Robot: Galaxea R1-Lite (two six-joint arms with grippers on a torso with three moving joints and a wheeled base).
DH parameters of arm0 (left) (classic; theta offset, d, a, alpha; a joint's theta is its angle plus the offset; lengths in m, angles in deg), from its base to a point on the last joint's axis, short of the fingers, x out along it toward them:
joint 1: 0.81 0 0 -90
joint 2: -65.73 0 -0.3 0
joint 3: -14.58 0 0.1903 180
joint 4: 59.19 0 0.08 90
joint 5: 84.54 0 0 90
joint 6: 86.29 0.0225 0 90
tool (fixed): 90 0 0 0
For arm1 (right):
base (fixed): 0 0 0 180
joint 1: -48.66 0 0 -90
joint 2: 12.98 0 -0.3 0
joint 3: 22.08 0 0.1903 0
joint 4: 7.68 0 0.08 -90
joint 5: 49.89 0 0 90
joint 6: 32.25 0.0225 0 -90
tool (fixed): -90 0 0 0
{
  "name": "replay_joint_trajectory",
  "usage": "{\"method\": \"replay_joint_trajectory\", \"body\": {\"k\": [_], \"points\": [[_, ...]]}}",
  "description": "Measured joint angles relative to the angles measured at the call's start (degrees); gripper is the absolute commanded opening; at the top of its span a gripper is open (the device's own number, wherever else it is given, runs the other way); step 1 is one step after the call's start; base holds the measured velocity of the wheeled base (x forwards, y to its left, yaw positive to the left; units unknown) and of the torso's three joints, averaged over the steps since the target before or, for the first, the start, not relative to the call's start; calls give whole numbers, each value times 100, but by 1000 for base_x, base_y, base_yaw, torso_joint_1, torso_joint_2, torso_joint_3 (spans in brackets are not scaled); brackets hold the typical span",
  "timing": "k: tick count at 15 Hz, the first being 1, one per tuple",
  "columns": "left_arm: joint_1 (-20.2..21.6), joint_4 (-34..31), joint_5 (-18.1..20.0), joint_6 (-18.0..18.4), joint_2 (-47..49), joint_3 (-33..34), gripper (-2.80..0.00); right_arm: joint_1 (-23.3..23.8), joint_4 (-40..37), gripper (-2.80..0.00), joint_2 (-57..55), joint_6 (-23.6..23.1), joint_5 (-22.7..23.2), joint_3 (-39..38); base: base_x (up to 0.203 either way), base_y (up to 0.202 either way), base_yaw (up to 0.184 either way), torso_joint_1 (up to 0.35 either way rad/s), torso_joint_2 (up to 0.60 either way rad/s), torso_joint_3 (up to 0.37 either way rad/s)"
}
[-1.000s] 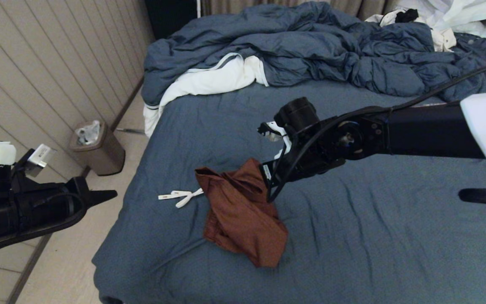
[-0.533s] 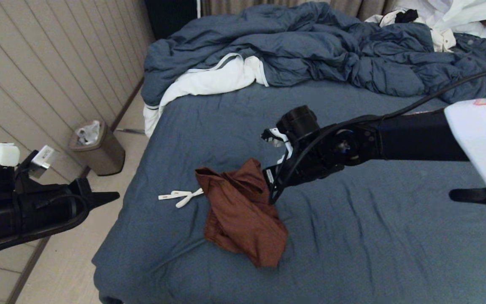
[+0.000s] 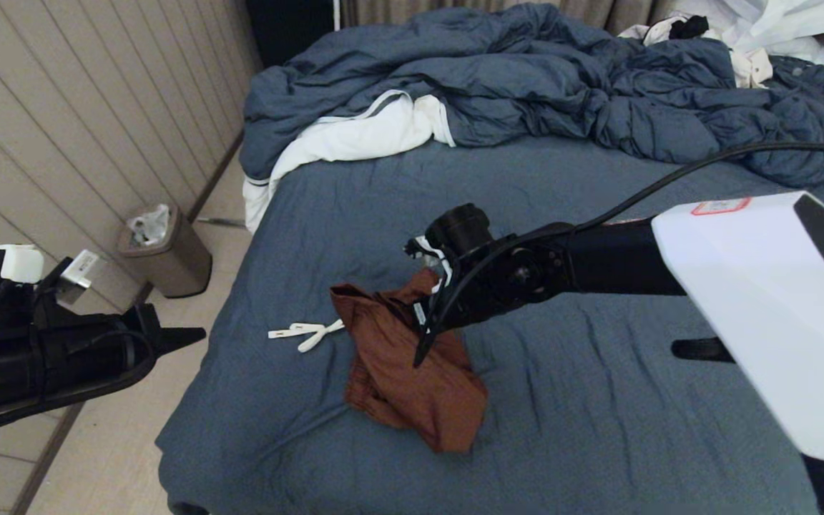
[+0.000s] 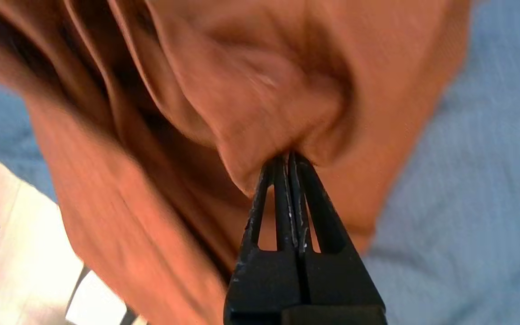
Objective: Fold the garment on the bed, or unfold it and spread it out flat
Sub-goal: Fold the brown shorts
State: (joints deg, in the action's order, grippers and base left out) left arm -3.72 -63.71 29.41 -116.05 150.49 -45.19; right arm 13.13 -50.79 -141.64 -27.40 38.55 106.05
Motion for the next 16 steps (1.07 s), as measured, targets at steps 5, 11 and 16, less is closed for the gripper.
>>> {"method": "replay_joint_trajectory", "body": {"k": [5, 11, 16], "points": [[0, 2, 0, -1, 50, 10, -280, -428, 691, -280, -557, 10, -59, 737, 0, 0, 0, 0, 0, 0], [5, 2, 0, -1, 89, 10, -280, -677, 1608, -280, -598, 357, -590, 767, 0, 0, 0, 0, 0, 0], [5, 2, -1, -2, 95, 10, -280, -647, 1627, -280, -35, 377, -802, 411, 0, 0, 0, 0, 0, 0]]}}
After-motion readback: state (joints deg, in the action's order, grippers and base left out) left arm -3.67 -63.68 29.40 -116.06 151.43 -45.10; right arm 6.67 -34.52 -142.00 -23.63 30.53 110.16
